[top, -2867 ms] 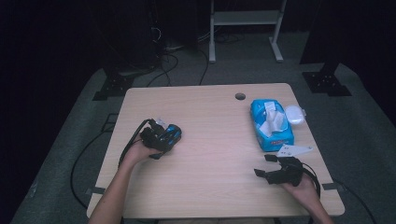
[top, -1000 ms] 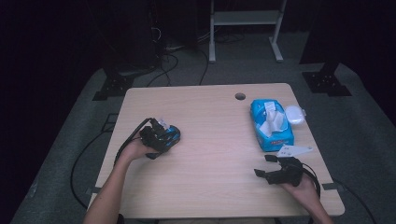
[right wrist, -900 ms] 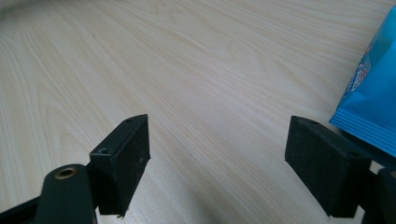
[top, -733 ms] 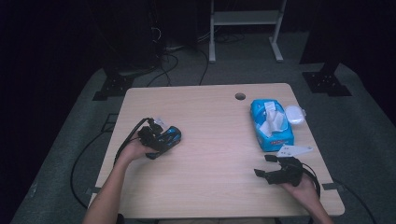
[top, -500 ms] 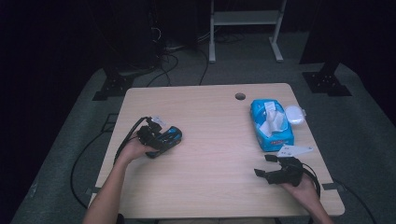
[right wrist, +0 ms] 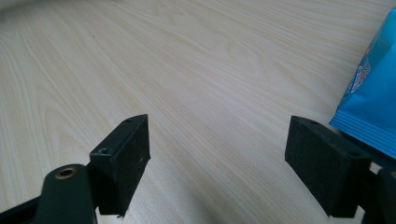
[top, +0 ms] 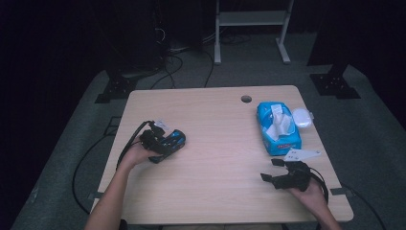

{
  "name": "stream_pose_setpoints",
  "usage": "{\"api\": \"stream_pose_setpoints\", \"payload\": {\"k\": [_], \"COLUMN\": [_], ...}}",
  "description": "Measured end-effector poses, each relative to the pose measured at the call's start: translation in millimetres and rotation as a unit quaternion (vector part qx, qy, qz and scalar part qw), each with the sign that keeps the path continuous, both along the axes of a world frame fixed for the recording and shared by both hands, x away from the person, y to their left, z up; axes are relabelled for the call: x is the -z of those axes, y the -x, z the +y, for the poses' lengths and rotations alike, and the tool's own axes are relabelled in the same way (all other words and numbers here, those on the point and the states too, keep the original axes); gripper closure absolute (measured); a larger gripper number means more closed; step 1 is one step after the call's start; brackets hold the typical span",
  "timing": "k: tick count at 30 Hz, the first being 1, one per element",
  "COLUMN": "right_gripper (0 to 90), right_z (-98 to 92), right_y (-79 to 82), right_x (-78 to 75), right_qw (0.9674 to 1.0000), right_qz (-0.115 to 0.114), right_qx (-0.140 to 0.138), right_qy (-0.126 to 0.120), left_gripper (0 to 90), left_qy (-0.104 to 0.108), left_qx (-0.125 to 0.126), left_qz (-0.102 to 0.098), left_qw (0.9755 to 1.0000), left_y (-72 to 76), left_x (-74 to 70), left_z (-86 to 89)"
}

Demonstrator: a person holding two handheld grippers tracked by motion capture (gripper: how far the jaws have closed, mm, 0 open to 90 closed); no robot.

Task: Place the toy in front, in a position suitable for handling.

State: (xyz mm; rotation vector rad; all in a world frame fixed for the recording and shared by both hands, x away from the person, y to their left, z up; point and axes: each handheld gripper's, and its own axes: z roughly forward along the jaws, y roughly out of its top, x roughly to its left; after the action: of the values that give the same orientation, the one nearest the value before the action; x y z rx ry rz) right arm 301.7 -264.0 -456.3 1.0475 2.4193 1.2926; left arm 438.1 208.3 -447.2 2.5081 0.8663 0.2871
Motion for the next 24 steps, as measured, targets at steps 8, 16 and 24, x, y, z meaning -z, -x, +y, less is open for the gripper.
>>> {"api": "stream_pose_setpoints", "payload": {"k": [8, 16, 24], "right_gripper": [21.0, 21.1, 21.1], "right_z": [0.8, 0.8, 1.1], "right_y": [-0.5, -0.9, -0.8], "right_x": [0.7, 1.3, 1.6], "right_qw": [1.0, 1.0, 0.9999], "right_qz": [0.001, 0.004, 0.003], "right_qx": [-0.003, -0.005, -0.009], "right_qy": [0.002, 0.002, 0.005], "left_gripper": [27.2, 25.2, 25.3], "left_qy": [-0.052, -0.044, -0.066], "left_qx": [0.018, -0.002, -0.022], "left_qz": [0.019, 0.054, 0.083], "left_qw": [0.9983, 0.9976, 0.9941], "left_y": [-5.9, -17.4, -21.5], "left_x": [-2.9, -4.1, -1.7], "left_z": [-10.7, -16.0, -21.7]}}
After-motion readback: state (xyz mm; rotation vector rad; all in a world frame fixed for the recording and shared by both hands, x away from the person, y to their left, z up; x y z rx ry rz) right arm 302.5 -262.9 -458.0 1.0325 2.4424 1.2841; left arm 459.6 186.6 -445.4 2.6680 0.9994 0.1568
